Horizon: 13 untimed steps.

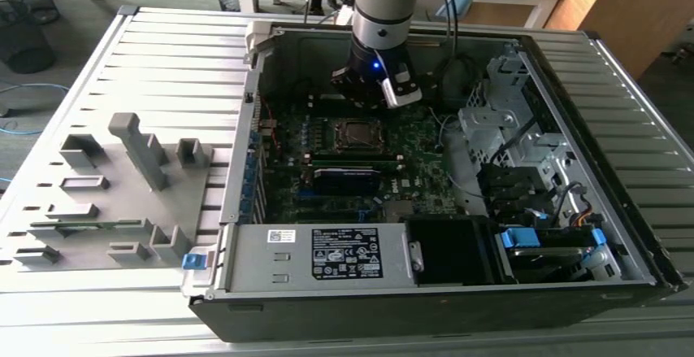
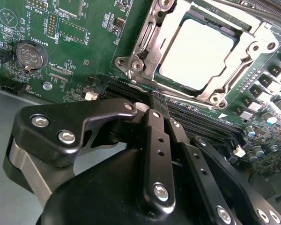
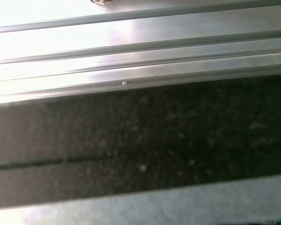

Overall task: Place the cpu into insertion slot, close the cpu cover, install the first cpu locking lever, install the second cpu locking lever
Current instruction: 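Install the first cpu locking lever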

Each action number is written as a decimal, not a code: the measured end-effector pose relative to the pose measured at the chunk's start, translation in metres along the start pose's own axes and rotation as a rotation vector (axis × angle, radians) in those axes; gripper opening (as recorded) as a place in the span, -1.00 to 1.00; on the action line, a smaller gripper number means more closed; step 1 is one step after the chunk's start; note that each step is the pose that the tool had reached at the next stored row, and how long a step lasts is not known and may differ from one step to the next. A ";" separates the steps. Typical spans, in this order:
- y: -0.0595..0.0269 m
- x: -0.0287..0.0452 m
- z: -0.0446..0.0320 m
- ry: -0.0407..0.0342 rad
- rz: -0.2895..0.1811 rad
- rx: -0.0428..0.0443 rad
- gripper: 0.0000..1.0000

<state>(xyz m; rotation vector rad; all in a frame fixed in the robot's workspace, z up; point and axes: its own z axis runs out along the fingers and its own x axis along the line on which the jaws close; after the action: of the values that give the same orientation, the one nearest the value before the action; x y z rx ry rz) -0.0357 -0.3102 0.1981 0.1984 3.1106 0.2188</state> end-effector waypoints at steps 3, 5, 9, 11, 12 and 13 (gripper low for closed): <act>0.0005 0.0001 -0.0003 -0.0004 0.004 0.0002 -0.79; 0.0007 0.0001 -0.0009 -0.0007 0.005 0.0000 -0.79; 0.0010 0.0000 -0.0030 -0.0008 0.005 0.0000 -0.79; 0.0011 0.0000 -0.0035 -0.0009 0.005 -0.0002 -0.79; 0.0011 0.0000 -0.0035 -0.0009 0.005 -0.0002 -0.79; 0.0011 0.0000 -0.0035 -0.0009 0.005 -0.0002 -0.79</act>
<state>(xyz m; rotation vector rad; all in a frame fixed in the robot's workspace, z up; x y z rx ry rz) -0.0357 -0.3096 0.2018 0.2068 3.1095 0.2191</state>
